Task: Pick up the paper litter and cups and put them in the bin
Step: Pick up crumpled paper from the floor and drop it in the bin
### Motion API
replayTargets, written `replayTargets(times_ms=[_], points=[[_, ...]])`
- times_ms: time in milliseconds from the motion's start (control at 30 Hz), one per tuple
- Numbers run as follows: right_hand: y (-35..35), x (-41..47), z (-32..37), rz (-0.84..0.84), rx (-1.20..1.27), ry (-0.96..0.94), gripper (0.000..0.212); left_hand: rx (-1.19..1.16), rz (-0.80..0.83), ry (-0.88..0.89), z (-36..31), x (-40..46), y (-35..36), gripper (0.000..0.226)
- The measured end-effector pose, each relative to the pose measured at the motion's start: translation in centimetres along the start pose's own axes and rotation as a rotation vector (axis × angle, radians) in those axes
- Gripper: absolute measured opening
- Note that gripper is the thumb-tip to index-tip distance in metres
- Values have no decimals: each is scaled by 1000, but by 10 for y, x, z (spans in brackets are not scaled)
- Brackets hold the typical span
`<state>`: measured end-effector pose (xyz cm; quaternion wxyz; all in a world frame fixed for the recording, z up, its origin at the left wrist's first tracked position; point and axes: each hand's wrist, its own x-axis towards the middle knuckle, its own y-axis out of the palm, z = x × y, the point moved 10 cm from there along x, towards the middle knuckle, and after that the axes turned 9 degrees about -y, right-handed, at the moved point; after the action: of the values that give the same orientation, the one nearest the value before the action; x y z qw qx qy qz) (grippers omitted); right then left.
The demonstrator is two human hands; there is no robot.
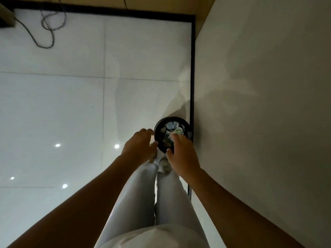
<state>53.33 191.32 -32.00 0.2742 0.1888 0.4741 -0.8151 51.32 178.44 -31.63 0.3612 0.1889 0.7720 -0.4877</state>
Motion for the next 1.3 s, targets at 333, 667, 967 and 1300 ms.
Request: replayTargets(times_ms=[333, 667, 967, 1300], points=[[-1, -75, 201, 259, -503, -572, 44, 92, -247, -257, 103, -176, -69, 35], [143, -252, 372, 478, -867, -1107, 41, -300, -463, -760, 283, -414, 0, 36], [359, -479, 475, 638, -1024, -1483, 41, -630, -594, -1142, 451, -654, 158, 38], [562, -720, 507, 855, -1135, -1779, 44, -979, -601, -1505, 561, -885, 358, 38]])
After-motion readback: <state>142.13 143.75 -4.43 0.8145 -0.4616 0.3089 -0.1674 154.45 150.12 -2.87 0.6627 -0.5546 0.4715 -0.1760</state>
